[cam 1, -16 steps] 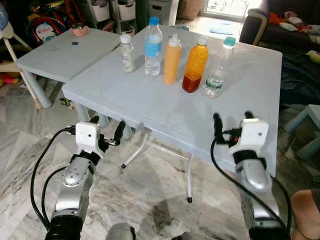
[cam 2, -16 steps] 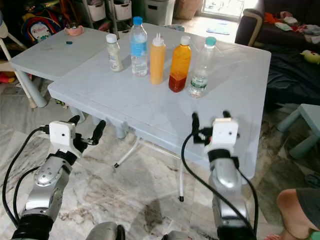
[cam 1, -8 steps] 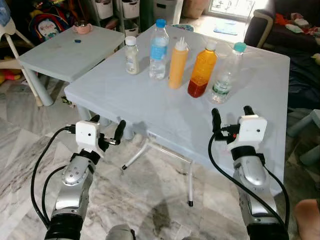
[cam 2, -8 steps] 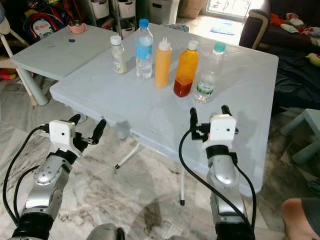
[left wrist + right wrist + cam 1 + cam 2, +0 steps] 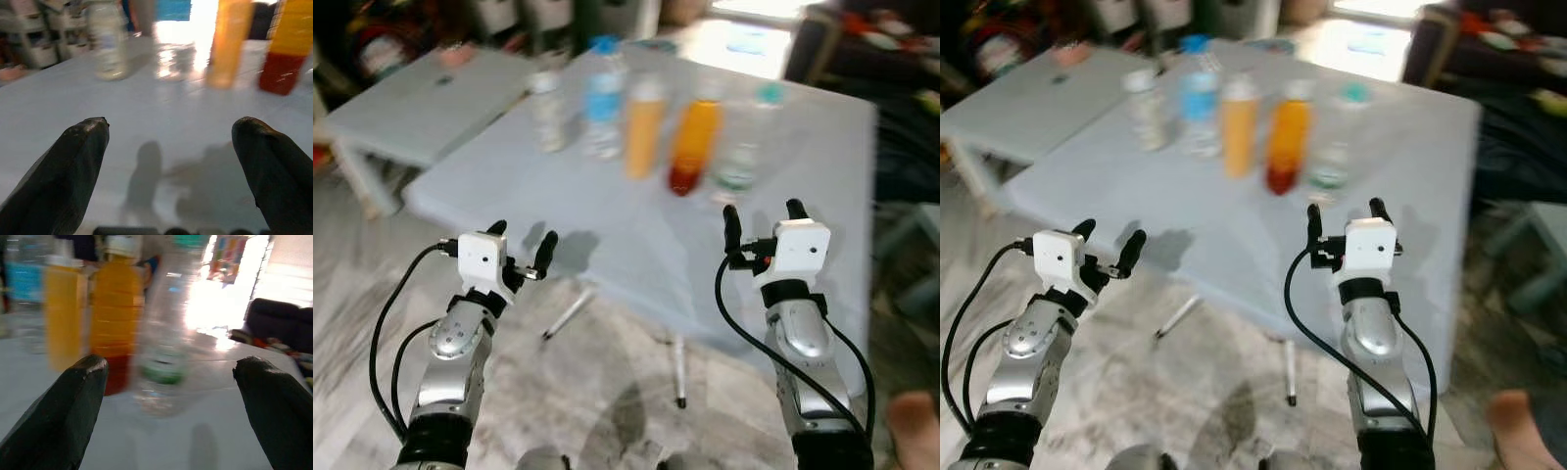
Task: Restocking fridge
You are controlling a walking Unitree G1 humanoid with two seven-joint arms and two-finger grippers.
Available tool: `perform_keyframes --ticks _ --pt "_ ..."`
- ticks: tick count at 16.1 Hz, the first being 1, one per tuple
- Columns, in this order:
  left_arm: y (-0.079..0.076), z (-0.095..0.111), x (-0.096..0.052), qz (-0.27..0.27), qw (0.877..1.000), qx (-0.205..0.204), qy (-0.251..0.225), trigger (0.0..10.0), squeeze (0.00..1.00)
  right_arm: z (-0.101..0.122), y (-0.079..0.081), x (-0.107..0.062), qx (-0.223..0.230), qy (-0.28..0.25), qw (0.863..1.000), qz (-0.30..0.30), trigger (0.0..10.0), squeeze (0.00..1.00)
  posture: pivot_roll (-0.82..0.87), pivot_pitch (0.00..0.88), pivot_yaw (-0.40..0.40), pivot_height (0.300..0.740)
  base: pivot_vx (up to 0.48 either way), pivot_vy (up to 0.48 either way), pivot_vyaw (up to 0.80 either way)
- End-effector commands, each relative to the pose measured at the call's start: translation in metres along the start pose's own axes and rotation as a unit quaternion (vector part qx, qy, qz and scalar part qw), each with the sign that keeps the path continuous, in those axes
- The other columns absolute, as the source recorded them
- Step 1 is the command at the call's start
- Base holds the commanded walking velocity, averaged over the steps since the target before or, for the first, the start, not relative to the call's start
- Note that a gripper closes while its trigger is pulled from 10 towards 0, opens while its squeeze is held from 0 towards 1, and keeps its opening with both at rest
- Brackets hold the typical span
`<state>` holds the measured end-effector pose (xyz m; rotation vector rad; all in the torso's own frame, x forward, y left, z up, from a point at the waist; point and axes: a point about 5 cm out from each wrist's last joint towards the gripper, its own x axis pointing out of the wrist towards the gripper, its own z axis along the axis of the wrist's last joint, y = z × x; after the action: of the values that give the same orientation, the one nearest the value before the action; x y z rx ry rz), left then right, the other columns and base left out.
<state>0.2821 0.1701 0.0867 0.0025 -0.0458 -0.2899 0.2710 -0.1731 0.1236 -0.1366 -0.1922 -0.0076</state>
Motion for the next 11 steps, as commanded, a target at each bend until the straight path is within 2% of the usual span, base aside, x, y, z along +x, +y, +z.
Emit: perform_keyframes --ticks 1,3,7,11 --pt "-0.001 -0.001 -0.001 -0.005 1.0 0.003 0.003 10.0 0.0 -0.003 0.002 0.0 -0.001 0.005 1.0 0.002 10.0 0.0 0.0 0.014 -0.01 0.74 0.285 0.0 0.0" --pt "0.0 -0.001 -0.002 -0.005 1.0 0.004 0.005 10.0 0.0 -0.006 0.004 -0.002 -0.001 0.01 1.0 0.006 10.0 0.0 0.0 0.014 -0.011 0.74 0.262 0.0 0.0" --pt "0.006 -0.004 -0.005 -0.007 1.0 0.014 0.015 10.0 0.0 -0.007 0.007 -0.005 -0.009 0.008 1.0 0.018 10.0 0.0 0.0 0.016 -0.009 0.74 0.0 0.0 0.0" --pt "0.013 -0.006 -0.013 0.001 1.0 0.019 0.025 10.0 0.0 0.03 -0.005 0.019 -0.036 -0.064 0.997 0.023 10.0 0.0 0.0 0.028 0.005 0.74 0.0 0.0 0.0"
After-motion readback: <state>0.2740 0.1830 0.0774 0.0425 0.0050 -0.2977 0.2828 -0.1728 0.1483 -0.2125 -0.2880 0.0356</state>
